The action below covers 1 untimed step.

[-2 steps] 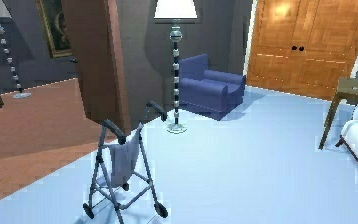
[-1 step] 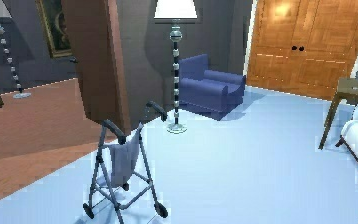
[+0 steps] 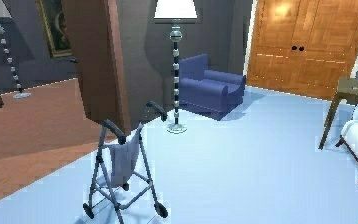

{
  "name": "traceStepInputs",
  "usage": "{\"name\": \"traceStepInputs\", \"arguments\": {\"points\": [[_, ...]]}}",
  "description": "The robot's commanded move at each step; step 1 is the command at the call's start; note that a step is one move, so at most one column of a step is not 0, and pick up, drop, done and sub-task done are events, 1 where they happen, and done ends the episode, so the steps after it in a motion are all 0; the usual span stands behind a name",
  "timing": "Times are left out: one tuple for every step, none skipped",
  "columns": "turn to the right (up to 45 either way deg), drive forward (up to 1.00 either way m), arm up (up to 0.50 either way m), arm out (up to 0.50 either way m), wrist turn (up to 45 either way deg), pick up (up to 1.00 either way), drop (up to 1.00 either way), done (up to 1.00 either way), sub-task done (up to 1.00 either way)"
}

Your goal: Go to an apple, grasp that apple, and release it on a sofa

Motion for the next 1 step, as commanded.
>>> {"name": "traceStepInputs", "arguments": {"points": [[0.0, 0.00, -0.32, 0.00, 0.0, 0.00, 0.00, 0.00, 0.00]]}}
